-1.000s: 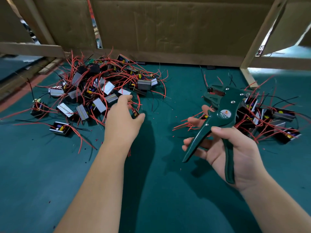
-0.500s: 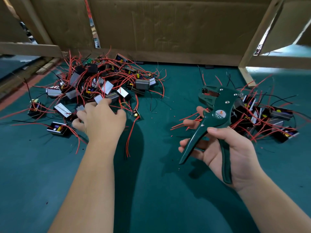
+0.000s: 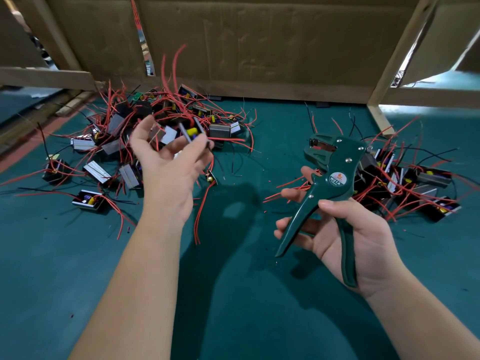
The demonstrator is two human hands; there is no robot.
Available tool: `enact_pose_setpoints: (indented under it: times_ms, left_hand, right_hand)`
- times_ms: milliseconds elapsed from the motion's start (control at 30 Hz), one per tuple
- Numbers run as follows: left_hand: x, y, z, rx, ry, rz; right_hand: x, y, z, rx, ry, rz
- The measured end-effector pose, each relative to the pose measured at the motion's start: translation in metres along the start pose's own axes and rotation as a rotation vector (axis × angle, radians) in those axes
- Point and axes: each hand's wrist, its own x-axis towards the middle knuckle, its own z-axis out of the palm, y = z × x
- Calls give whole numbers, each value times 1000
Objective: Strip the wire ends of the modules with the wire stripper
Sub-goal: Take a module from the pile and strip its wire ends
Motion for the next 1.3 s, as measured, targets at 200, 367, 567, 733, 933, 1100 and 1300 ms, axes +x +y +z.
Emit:
enact_pose_setpoints:
  times_ms: [200,367,567,733,933,1100,1300]
  left_hand:
    - [-12,-5,12,33,-250,-247]
    - [-20,-11,16,143,-270,-280]
    - [-22,-10,18,75,-251,-309]
    - [-26,-9,21,93,-291,-272]
    - [-31,-12,22,108,-363,-197]
    - [-34,-15,25,122,-352,-197]
    - [-32,-15,17,118,-641,-318]
  right_hand:
    - [0,1,2,4,0,18]
    - [0,-1,2,30,-3,29]
    - [-1,-2,1,60,-9,38]
    - [-4,-6,1,91,-84,45]
    - [-8,-10,2,75,-178,37]
    - [-8,-10,3,28,-164,50]
    - [-6,-10,3,43,-118,20]
